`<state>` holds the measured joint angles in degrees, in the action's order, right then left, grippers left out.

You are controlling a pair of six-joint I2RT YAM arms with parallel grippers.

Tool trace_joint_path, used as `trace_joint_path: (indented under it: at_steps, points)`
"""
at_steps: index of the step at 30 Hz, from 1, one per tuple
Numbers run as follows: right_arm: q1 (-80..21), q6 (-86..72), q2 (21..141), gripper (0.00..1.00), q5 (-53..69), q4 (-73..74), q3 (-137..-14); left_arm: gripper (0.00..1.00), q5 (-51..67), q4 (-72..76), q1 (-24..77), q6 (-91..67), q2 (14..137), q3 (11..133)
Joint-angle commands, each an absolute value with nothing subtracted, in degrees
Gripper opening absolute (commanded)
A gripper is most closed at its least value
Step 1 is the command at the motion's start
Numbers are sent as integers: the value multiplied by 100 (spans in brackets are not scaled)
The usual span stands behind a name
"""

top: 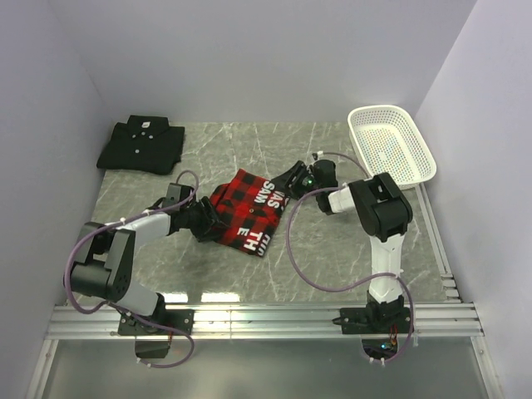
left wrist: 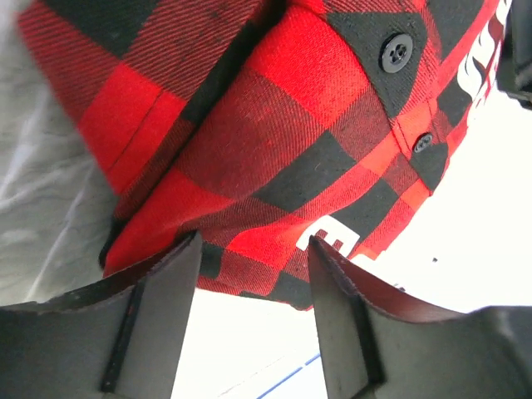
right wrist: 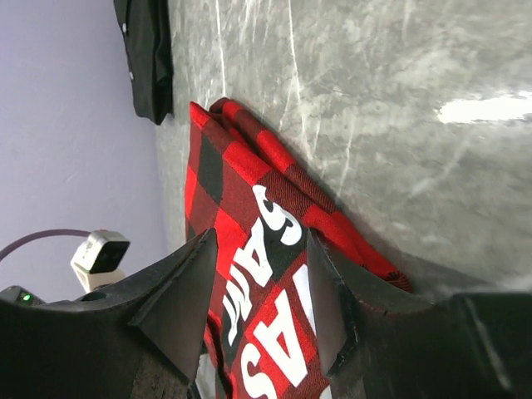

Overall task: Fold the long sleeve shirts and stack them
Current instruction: Fold the shirt

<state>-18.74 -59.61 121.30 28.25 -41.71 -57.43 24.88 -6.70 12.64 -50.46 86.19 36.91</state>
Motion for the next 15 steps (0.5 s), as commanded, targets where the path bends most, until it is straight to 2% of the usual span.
trace_joint_path:
  at_steps: [1,6,11,14,15]
  points:
    - [-1670,-5486,11726,55,2303,-3631,-5590,63,1741,-1432,1239,-4790,8403,3761]
    - [-1608,-4616,11076,55,2566,-2771,-5773,66,1776,-1784,1248,-4711,7929,4209]
    - [-1626,-3299,10758,54,2453,-1207,-6354,69,1302,-2170,1248,-4763,7506,4342]
    - [-1617,-2893,10958,53,2444,-549,-6906,67,1011,-2154,1248,-4921,7436,4237]
    - [-1626,-2839,11021,52,2443,-441,-6995,64,993,-2136,1248,-5026,7462,4210]
